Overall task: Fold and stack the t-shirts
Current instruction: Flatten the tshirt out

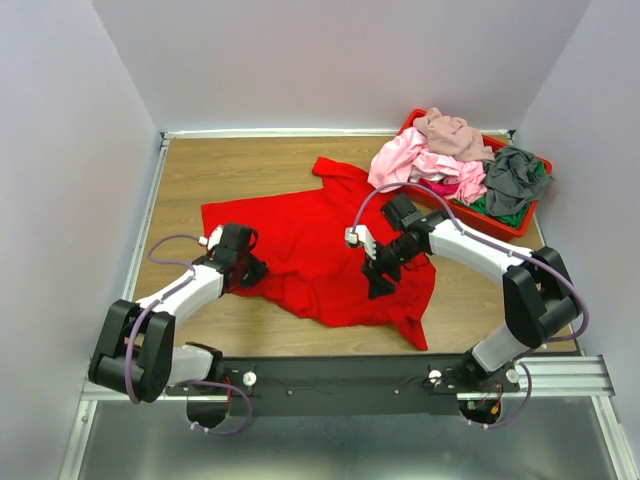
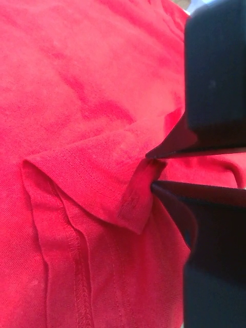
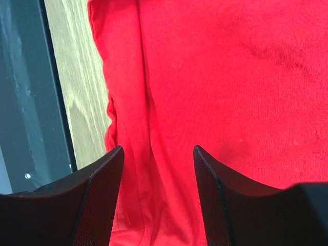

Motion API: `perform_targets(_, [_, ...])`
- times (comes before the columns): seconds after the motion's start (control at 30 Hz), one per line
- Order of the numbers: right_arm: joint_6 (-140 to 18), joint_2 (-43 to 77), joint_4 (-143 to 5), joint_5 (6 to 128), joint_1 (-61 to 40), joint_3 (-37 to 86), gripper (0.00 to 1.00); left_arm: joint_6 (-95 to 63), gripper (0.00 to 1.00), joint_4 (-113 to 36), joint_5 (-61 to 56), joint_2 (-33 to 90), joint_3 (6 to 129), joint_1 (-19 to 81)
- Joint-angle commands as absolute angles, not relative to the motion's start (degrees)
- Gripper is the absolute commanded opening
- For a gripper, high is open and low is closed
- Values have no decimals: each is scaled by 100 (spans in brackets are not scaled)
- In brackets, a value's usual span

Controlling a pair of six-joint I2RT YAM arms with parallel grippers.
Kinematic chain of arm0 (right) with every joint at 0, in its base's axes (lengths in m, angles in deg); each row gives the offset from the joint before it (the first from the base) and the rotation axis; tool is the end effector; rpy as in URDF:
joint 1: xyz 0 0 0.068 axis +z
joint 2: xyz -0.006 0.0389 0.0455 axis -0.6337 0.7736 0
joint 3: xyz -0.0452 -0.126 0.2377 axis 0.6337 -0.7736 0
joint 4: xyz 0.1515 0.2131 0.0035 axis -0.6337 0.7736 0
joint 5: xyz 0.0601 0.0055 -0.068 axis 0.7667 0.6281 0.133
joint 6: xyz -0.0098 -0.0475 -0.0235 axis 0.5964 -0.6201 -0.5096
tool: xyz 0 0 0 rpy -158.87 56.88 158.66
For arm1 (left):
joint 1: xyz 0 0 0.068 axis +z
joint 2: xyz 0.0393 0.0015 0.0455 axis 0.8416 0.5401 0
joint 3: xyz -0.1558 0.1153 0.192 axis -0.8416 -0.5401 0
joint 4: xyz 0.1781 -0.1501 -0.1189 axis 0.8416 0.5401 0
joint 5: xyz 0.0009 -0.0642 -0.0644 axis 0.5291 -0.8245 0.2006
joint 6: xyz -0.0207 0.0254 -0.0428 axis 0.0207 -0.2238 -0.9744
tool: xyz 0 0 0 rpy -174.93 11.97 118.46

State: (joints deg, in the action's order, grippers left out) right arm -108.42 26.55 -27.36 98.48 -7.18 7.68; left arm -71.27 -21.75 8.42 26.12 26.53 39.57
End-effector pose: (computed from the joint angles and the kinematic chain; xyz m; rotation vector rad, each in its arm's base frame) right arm 0.2348 0.1743 0.2016 -1.6908 2.0691 0.9259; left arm 0.2157 -0.0675 0.1572 -1.1161 2.3869 -0.4967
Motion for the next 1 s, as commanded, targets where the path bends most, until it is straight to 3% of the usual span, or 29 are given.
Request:
perform_targets(0.0, [-10927,2728,-2783,9782,-716,702,64,-7052,20,-2214,1103,2577,2844,3973])
perform_targets(0.13, [-10935,2728,-2783,9782,-716,693,64,-6973,3,-2083,1025,2419,2897,3991])
perform_targets(0.2, [-10935,2728,-2774,9782,-716,693,64,-6920,0,-1934,946,2340,2914,3999])
perform_targets(0.4, [-10935,2693,-2783,9764,-707,684,64,-6902,0,-1196,822,1523,2871,3999])
perform_targets(0.7, [-10944,2623,-2783,9729,-724,675,64,-7412,0,676,620,-646,2773,3999])
perform_targets(0.97, [-10935,2500,-2783,9703,-716,649,64,-7597,0,1459,-30,-1194,3072,3999])
